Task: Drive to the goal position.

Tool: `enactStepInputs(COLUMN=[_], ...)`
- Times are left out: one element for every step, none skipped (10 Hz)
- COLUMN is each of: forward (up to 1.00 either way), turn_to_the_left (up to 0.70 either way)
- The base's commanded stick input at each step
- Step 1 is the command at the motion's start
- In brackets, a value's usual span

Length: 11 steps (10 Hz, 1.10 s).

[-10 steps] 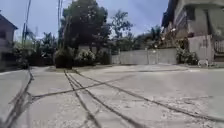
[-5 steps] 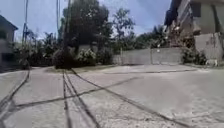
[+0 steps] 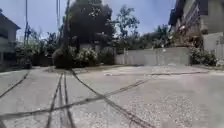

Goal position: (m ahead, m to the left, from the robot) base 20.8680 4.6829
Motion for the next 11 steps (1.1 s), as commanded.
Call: enactStepInputs(forward=[1.0,1.0,1.0,1.0,1.0,1.0,1.0,1.0,1.0,1.0,1.0], turn_to_the_left=[0.41,0.41,0.41,0.41,0.41,0.22,0.01,0.01,0.01,0.01,0.01])
